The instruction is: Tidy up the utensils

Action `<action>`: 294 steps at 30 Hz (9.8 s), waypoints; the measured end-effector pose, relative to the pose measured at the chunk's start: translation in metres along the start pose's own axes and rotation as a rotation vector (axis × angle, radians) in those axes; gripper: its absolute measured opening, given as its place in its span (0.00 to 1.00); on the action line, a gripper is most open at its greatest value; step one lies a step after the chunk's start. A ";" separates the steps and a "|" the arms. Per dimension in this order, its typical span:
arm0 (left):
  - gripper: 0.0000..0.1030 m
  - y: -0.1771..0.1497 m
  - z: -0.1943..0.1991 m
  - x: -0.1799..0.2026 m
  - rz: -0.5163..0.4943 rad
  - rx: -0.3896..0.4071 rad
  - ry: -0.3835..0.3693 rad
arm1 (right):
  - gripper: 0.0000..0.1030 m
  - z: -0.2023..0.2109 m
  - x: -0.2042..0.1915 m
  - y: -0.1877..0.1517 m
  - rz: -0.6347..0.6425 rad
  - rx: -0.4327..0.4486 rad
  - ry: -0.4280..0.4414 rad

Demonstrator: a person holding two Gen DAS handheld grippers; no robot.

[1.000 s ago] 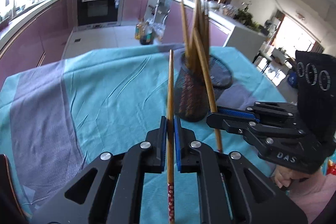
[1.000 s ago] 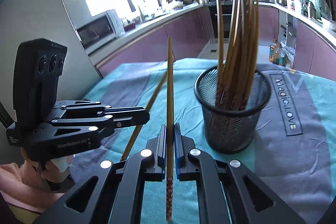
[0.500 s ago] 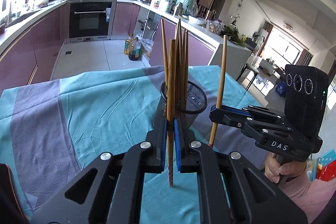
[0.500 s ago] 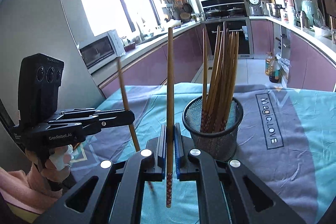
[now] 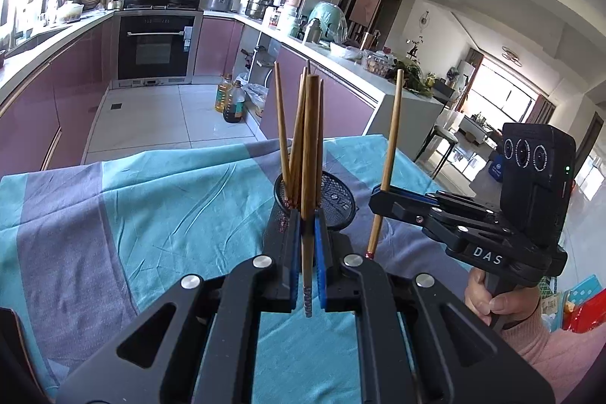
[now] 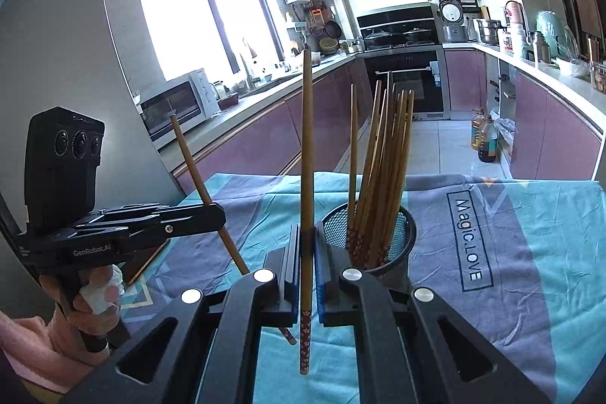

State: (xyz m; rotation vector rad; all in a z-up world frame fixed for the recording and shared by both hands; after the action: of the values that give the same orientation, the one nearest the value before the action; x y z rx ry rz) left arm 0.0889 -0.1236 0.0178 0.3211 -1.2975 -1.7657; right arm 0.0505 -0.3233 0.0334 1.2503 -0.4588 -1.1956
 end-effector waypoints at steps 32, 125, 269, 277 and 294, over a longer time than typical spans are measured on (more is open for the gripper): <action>0.07 0.020 -0.006 0.017 -0.039 0.015 -0.003 | 0.06 -0.002 0.005 0.010 0.001 0.021 -0.001; 0.07 0.058 -0.024 0.045 -0.116 -0.026 0.035 | 0.06 -0.052 0.025 0.031 0.022 0.017 -0.102; 0.95 -0.022 0.102 -0.022 -0.132 0.452 0.621 | 0.94 0.000 -0.032 -0.032 0.174 0.260 -0.256; 0.95 -0.023 0.103 -0.022 -0.132 0.450 0.620 | 0.94 -0.001 -0.032 -0.032 0.170 0.257 -0.255; 0.95 -0.023 0.103 -0.022 -0.137 0.455 0.623 | 0.94 -0.001 -0.032 -0.031 0.170 0.262 -0.256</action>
State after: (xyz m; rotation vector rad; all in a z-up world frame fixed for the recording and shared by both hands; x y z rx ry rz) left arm 0.0224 -0.0404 0.0348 1.1394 -1.2069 -1.2927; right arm 0.0254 -0.2906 0.0161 1.2543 -0.9173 -1.1802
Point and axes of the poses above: each gripper's, at about its wrist camera, not at the fingertips, and z roughly against the way its jaws point, x to its right, y to its top, the point moved 4 cm from there along -z, roughly the way its jaws point, and after that the axes turned 10 degrees about x, right-handed, at the moved point
